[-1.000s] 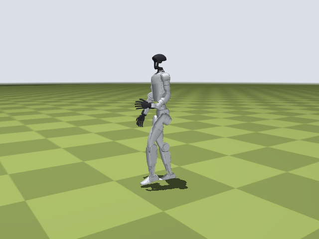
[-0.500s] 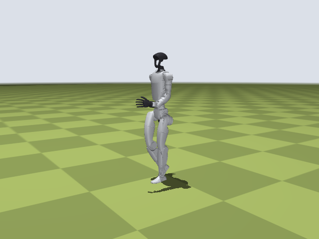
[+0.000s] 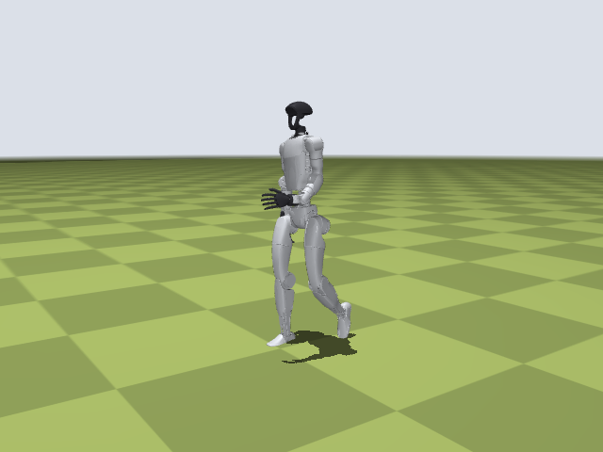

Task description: Walk run

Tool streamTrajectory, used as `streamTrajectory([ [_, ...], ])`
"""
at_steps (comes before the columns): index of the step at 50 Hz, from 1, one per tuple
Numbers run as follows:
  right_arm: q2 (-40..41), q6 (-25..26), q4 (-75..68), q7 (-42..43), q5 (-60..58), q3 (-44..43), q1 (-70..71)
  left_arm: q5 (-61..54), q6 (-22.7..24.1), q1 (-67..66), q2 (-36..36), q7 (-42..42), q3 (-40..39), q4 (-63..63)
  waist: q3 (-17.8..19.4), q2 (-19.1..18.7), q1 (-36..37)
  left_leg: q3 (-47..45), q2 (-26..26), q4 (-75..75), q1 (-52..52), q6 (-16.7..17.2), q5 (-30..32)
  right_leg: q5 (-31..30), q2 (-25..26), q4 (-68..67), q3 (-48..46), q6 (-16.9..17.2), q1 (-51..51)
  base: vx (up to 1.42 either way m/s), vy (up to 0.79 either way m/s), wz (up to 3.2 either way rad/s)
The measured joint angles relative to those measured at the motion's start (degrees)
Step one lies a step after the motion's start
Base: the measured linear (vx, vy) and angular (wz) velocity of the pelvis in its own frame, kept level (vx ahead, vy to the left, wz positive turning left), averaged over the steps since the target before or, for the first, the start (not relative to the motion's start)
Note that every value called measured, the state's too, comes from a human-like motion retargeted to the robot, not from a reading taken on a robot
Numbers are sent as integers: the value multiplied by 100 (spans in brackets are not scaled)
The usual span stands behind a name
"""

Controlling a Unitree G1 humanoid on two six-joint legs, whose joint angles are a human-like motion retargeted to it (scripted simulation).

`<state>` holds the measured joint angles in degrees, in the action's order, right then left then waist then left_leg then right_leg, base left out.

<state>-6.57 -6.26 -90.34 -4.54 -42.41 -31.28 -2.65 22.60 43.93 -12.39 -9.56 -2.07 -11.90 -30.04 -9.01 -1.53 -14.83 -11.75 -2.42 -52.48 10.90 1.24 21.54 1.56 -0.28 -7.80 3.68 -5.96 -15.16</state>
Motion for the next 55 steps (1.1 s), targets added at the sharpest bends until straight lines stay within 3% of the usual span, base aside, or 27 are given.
streamTrajectory([
  [2, -41, -220, 490, 0, -27, 58, 582, 53, -10, 52, 18, -44, -71, 52, 42, 73, 209, -406, -151, -194, 605, -226, -656, 62, 149, 128, 154, -134, 298, 77, -27, -92],
  [5, -170, -673, 1185, -23, 59, 304, 1263, 31, -9, 38, 31, -33, -91, 195, 63, 302, 686, -489, 187, 260, 1551, -423, -1492, 131, 188, 368, 346, -281, 779, 104, -28, -120],
  [11, -675, -1408, 2036, -281, 539, 586, 2213, 88, -26, 77, 133, 26, -62, 445, 40, 309, 1278, -537, 86, 3378, 2461, -1116, -1920, 542, 708, 579, 493, -587, 1711, 110, -25, -46],
  [15, -908, -1541, 2306, -343, 641, 570, 2341, 139, -61, 75, 12, -72, -91, 442, -91, 469, 1478, -342, 474, 5097, 2625, -1189, -2717, 469, 603, 514, 187, -411, 2177, 115, -11, -17],
  [18, -884, -1638, 2191, -106, 681, 611, 2044, 87, -142, 30, -95, -11, -184, 413, -152, 623, 1780, -774, 314, 4764, 2403, -1042, -2769, -328, 499, 160, 318, 62, 2462, 138, 1, -72],
  [20, -811, -1617, 1966, 12, 619, 637, 1647, -12, -187, -46, -166, 96, -190, 402, -224, 709, 2085, -1183, 161, 4453, 2259, -1084, -2317, -1455, 316, -221, 151, 486, 2569, 151, 11, -93],
  [22, -665, -1444, 1622, 21, 407, 670, 1136, -199, -206, -46, -161, 253, -211, 358, -276, 660, 2058, -238, 354, 4045, 2241, -1147, -2150, -2694, 429, -966, 232, 967, 2459, 130, 7, 10],
  [24, -504, -1133, 1135, 65, 163, 756, 680, -366, -220, 25, -95, 346, -204, 338, -119, 762, 1830, 305, 755, 3571, 2053, -1301, -2498, -3156, 493, -2697, 292, 1288, 1951, 133, -1, 92],
  [25, -440, -941, 832, 114, 38, 794, 498, -432, -222, 75, -58, 370, -180, 334, 4, 912, 1726, 153, 978, 3402, 1834, -1353, -2731, -3156, 281, -3868, 69, 1361, 1586, 138, -6, 64],
  [28, -158, -449, 16, 265, -301, 844, -71, -444, -271, 348, 147, 278, -89, 266, -11, 284, 1684, 7, 192, 3843, 1108, -1197, -2854, -2784, 1228, -3749, -27, 1145, 922, 115, -11, 37],
  [31, 94, -144, -530, 331, -580, 868, -753, -387, -285, 594, 208, 180, 27, 208, 96, -11, 1331, 371, 264, 4189, 516, -1074, -2990, -1878, 1516, -3644, 25, 1184, 119, 102, -9, 121],
  [35, 457, 184, -707, 132, -1025, 925, -1866, -511, -249, 738, 231, 268, 163, 283, 184, -261, 583, 541, 397, 4670, -242, -1007, -3134, -870, 830, -2577, -318, 1182, -853, 116, -18, 149],
  [38, 667, 561, -707, -6, -1319, 894, -2595, -630, -205, 797, 318, 373, 206, 357, 287, -164, 271, 632, 645, 4819, -859, -947, -3401, -843, 39, -1071, -692, 1075, -1159, 103, -29, 75],
  [40, 769, 779, -707, -109, -1397, 857, -2920, -657, -177, 836, 418, 383, 198, 400, 374, -98, 92, 712, 729, 4856, -1265, -829, -3565, -538, -185, -153, -645, 893, -1366, 99, -37, 50],
  [42, 813, 970, -707, -279, -1357, 794, -3095, -643, -140, 838, 485, 363, 132, 410, 359, -119, 57, 614, 654, 4859, -1569, -599, -3631, -400, -77, 820, -199, 830, -1534, 111, -45, -12],
  [45, 792, 1069, -707, -522, -1090, 674, -3152, -611, -97, 724, 427, 305, 52, 358, 236, -195, 53, 561, 552, 4649, -1876, -124, -3313, -291, -81, 1223, -431, 989, -1543, 122, -51, -10],
  [46, 752, 1066, -707, -539, -961, 645, -3069, -616, -97, 655, 379, 278, 25, 322, 156, -225, 43, 578, 512, 4514, -1906, 121, -2961, -262, -38, 909, -503, 778, -1541, 124, -52, 29],
  [47, 712, 1052, -707, -531, -841, 596, -2973, -621, -96, 574, 330, 256, 12, 286, 83, -251, -3, 621, 460, 4352, -1938, 372, -2509, -340, -57, 635, -697, 683, -1524, 128, -53, 49],
  [48, 672, 1016, -707, -470, -741, 509, -2849, -628, -95, 471, 279, 240, 28, 251, 24, -271, -120, 712, 385, 4133, -1971, 634, -1859, -632, -200, 440, -1132, 819, -1477, 140, -60, 69],
  [50, 573, 823, -707, -294, -591, 358, -2526, -608, -80, 262, 184, 243, 15, 197, -97, -306, -229, 1172, 375, 3477, -1852, 1290, -251, -788, 65, 198, -323, 525, -1217, 148, -62, 47],
  [52, 376, 543, -707, -244, -418, 268, -1934, -513, -70, 187, 112, 220, 21, 136, -100, -245, -166, 1179, 610, 2010, -1239, 1376, 819, -555, 81, -182, 228, 226, -1097, 110, -30, -25],
  [53, 299, 451, -707, -259, -333, 266, -1592, -467, -74, 167, 137, 189, 20, 104, 55, -453, -94, 1059, 189, 658, -791, 1376, 839, -338, 440, -350, 56, 36, -891, 106, -40, -45],
  [55, 167, 350, -583, -269, -263, 153, -891, -404, -66, 146, 135, 175, -3, 39, 105, -354, -166, 1374, 237, -253, -267, 1376, 846, -196, 416, -218, -353, -178, -387, 106, -65, -2],
])
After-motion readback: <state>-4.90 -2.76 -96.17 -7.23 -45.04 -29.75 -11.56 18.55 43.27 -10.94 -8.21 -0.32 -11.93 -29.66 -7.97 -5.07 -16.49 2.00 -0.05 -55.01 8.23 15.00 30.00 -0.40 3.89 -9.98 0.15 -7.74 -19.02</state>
